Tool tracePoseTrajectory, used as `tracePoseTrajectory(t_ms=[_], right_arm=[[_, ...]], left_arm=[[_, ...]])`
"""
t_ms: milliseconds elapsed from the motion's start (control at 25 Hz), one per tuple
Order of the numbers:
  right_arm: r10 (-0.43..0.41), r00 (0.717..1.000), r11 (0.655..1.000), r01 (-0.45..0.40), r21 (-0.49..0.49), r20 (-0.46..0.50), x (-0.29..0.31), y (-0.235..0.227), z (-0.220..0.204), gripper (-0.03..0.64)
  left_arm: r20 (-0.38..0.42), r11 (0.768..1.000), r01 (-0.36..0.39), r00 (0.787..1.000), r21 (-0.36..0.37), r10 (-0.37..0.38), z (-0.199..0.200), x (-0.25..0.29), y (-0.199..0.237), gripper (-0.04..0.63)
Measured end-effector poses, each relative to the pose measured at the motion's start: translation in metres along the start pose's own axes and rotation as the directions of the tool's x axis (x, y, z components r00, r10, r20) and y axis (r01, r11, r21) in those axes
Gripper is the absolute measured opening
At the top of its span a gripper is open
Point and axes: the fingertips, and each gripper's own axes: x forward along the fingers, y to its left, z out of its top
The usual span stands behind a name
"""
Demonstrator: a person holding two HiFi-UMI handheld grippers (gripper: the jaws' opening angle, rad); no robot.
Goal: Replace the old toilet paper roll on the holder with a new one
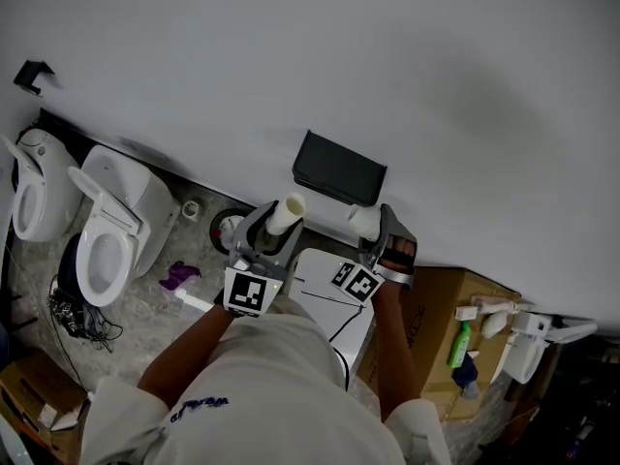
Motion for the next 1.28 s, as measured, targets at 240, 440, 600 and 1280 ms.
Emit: tracePoseTrajectory(t_ms=[240,440,600,1280], right_arm=[[-0.026,1.0,0.999,0.026,-0.028,-0.005,0.01,-0.001,0.003,0.308],[-0.02,0.999,0.998,0.021,-0.064,0.03,0.014,0.002,0.02,0.308],[-0.025,0.998,0.994,0.031,-0.105,0.06,0.019,0.006,0.03,0.302],[-0.071,0.988,0.994,0.082,-0.074,0.135,0.025,0.011,0.055,0.296]], left_arm=[[-0.006,1.0,-0.009,1.0,0.001,0.009,0.0,-0.002,0.006,0.202],[-0.01,1.0,-0.01,1.0,0.011,0.01,0.0,-0.004,0.007,0.202],[-0.013,1.0,-0.012,1.0,0.002,0.012,-0.002,-0.006,0.008,0.202],[-0.033,1.0,0.006,0.999,-0.002,-0.006,-0.008,-0.002,0.003,0.202]])
